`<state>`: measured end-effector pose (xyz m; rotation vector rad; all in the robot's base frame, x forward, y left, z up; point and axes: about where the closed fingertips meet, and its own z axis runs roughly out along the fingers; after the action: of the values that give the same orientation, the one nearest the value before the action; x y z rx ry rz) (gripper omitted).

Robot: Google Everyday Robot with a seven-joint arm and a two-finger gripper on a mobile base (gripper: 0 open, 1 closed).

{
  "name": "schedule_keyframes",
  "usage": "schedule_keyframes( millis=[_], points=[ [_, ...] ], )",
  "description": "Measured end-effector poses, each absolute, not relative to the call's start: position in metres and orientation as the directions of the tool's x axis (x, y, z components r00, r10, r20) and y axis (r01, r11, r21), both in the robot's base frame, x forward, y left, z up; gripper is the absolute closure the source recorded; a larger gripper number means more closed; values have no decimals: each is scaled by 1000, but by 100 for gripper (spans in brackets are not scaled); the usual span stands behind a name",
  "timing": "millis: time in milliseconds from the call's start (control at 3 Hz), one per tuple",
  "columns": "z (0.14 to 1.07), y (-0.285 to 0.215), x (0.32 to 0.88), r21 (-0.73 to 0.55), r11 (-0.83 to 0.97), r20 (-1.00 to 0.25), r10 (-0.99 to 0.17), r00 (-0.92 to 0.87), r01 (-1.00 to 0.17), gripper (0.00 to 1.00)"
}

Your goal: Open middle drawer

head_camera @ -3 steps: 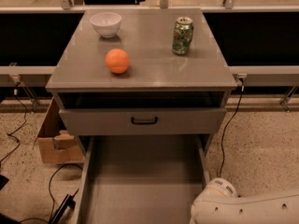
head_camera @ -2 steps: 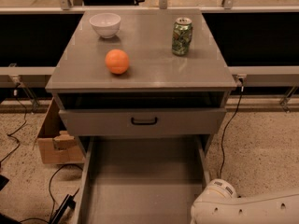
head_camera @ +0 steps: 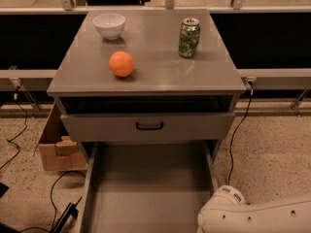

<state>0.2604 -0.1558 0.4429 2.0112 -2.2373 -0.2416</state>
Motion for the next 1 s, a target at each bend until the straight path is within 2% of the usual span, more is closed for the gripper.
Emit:
schedule_keyframes(
  millis=[333,667,1000],
  points=[
    [443,-156,260,202,102,-14,-994,-107,-974,12],
    [463,-164,265,180,119,10,-993,-119,-976,0],
    [532,-196,282,122,214,50,-977,-209,-969,0]
  ],
)
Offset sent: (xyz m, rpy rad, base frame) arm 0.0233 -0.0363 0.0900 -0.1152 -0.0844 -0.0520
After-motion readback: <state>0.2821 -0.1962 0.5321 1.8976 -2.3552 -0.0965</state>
